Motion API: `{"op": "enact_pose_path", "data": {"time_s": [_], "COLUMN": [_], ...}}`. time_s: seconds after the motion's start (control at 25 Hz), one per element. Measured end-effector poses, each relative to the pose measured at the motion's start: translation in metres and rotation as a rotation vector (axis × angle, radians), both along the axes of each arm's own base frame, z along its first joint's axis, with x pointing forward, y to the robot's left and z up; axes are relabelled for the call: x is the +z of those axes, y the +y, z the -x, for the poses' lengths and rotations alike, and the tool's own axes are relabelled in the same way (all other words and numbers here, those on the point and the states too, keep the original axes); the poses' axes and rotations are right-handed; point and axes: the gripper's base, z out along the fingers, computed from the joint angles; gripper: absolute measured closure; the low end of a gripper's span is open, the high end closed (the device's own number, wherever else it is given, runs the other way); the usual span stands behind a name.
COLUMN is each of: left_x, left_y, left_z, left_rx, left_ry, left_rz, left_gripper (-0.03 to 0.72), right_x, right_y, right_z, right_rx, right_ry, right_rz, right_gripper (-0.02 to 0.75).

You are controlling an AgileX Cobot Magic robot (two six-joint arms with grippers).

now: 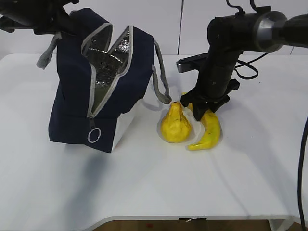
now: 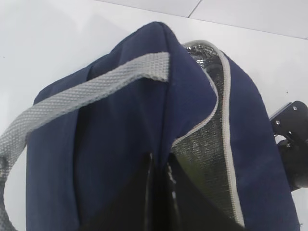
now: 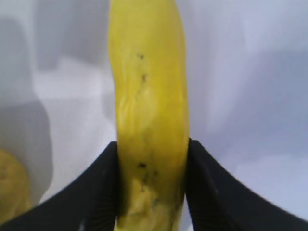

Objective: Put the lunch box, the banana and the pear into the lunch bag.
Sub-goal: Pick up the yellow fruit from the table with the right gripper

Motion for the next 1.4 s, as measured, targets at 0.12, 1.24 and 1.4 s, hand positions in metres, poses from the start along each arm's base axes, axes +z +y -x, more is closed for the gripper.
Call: {"op": "enact_pose_path", "data": {"time_s": [0.12, 1.24, 1.4], "left_x": [0.000, 0.000, 0.001], "left_y": [0.000, -0.001, -0.002], "left_z": [0.000, 0.000, 0.000], "left_rx": [0.000, 0.004, 0.011], "left_ry": [0.000, 0.007, 0.011], "left_rz": [0.000, 0.024, 0.052], "left_gripper": [0.693, 0.693, 0.693], "right_x": [0.000, 0.185, 0.192], "right_y": [0.000, -0.002, 0.014], "right_z": [0.000, 0.043, 0.045], "right_rx": [0.000, 0.024, 0.062], "right_ry": [0.001, -0.269, -0.268], "right_rz": [0.000, -0.175, -0.370], "right_gripper": [0.426, 0.430, 0.431]}}
